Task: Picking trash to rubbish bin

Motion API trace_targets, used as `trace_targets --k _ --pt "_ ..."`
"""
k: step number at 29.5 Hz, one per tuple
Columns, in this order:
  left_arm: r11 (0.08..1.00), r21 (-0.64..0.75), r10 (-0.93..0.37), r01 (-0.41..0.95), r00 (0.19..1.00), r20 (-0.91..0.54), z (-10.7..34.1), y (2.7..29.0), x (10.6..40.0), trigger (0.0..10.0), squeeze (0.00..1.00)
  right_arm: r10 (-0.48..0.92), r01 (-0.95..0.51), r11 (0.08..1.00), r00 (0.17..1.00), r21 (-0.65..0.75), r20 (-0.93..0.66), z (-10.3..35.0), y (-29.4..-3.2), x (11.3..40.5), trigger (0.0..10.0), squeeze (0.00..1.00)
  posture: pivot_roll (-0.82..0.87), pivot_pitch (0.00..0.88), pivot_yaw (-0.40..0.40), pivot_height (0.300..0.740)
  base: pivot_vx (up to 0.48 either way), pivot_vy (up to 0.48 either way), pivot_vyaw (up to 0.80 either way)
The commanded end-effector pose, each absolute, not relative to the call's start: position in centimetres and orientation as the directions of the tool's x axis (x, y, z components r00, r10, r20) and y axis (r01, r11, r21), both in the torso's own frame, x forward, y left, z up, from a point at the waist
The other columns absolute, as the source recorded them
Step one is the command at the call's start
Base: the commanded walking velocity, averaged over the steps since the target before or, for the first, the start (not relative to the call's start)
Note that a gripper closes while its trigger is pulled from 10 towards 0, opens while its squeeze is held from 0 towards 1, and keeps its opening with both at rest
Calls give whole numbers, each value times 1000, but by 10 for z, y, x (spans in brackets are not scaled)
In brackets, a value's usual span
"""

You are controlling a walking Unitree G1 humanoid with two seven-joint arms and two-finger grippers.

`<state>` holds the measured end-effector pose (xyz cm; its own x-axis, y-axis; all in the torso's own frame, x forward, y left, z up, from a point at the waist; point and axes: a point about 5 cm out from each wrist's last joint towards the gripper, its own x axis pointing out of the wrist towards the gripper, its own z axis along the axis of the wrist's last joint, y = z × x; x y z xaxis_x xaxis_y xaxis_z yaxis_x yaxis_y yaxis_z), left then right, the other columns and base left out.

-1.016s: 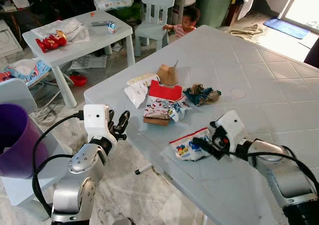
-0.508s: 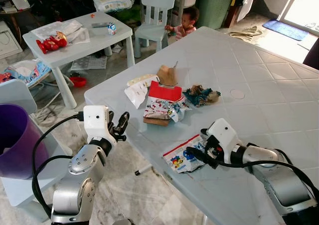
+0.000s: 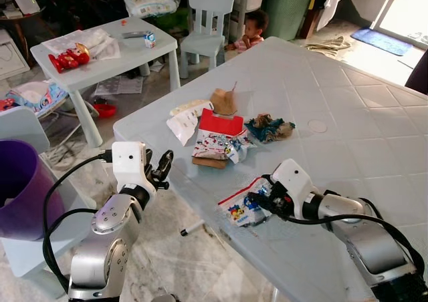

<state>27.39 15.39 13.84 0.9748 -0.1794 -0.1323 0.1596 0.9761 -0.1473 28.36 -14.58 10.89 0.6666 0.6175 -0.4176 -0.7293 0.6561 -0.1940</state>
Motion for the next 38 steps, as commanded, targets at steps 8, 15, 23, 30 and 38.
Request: trace_targets --k 8,15,23,30,38 --pt "980 -133 -166 149 977 -130 140 155 273 10000 0 471 -605 751 771 -264 -428 97 -162 300 0 0 105 107 -55 740 0 0 0" --pt "981 -130 -161 145 979 -125 141 154 275 10000 0 384 -493 822 849 -284 -363 103 -170 314 0 0 105 105 -53 740 0 0 0" --pt "982 -129 -155 140 982 -111 144 154 278 10000 0 278 -339 910 926 -238 -255 117 -180 327 0 0 103 103 -52 740 0 0 0" --pt "983 -130 -139 129 988 -72 150 153 281 10000 0 160 -170 974 984 -149 -77 145 -191 339 0 0 97 100 -49 740 0 0 0" --pt "986 -121 -120 114 992 -43 154 154 284 10000 0 84 -85 989 996 -124 -9 157 -200 343 0 0 98 92 -47 740 0 0 0"
